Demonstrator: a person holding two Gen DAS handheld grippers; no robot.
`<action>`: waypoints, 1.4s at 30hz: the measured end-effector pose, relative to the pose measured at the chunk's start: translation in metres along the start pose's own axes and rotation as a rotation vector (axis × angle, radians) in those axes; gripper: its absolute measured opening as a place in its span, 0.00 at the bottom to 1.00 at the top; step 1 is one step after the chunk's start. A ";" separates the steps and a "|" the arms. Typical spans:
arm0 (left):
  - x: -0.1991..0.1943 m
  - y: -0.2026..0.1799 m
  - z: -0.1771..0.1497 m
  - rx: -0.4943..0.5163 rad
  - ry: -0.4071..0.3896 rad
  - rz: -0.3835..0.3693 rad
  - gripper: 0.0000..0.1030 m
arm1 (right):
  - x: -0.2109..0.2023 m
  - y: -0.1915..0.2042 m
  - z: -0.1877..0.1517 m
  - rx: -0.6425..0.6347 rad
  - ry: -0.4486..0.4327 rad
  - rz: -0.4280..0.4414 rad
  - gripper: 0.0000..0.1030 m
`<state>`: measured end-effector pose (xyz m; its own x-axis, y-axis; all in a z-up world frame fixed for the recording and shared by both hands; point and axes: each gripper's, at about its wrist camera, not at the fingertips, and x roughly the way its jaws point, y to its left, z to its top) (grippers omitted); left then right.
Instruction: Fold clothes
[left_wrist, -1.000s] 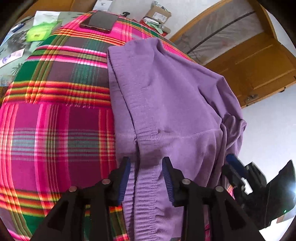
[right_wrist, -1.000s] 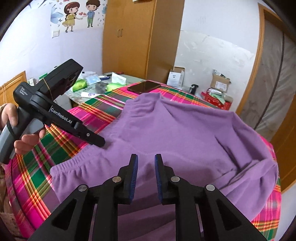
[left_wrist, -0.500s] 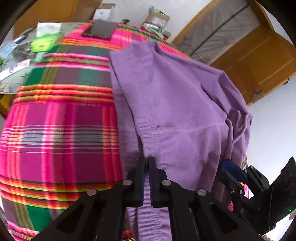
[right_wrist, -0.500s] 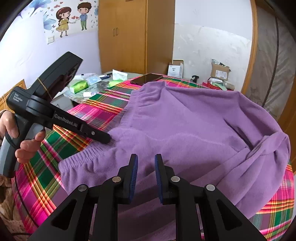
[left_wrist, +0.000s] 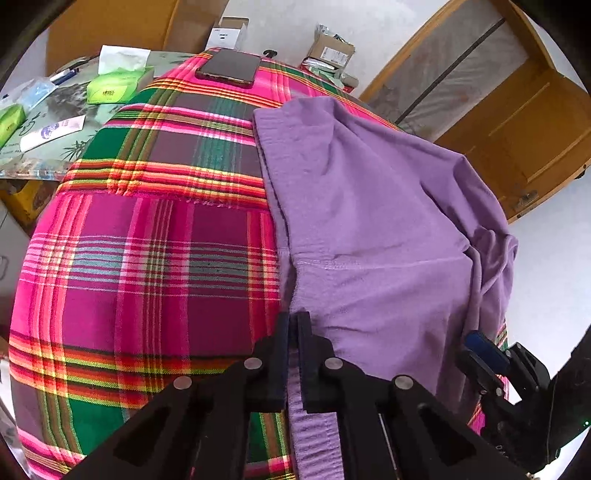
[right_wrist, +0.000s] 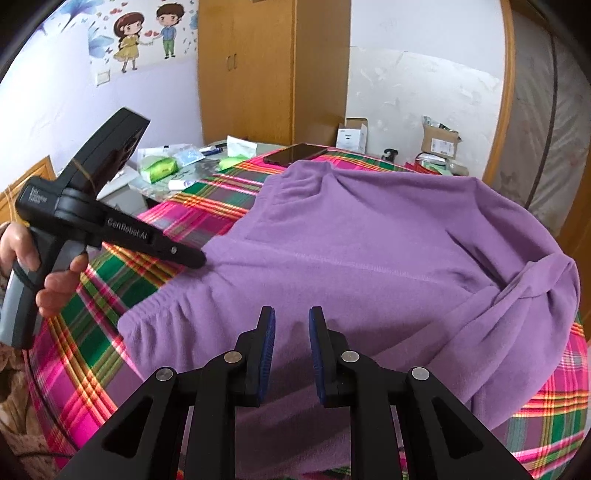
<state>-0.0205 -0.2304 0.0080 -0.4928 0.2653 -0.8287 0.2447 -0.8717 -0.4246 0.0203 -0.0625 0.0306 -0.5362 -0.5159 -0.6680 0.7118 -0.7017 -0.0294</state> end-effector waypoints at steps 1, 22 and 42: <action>0.000 0.001 -0.001 0.001 -0.001 0.006 0.08 | -0.002 0.000 -0.001 -0.001 -0.001 -0.003 0.19; -0.055 0.022 -0.091 -0.261 0.002 -0.206 0.46 | -0.053 -0.032 -0.055 0.191 -0.043 -0.034 0.20; -0.019 0.014 -0.088 -0.471 -0.048 -0.263 0.10 | -0.074 -0.071 -0.089 0.342 -0.039 -0.076 0.20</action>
<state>0.0656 -0.2113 -0.0147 -0.6226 0.4209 -0.6597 0.4502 -0.4968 -0.7419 0.0499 0.0693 0.0164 -0.6034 -0.4697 -0.6444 0.4797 -0.8593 0.1772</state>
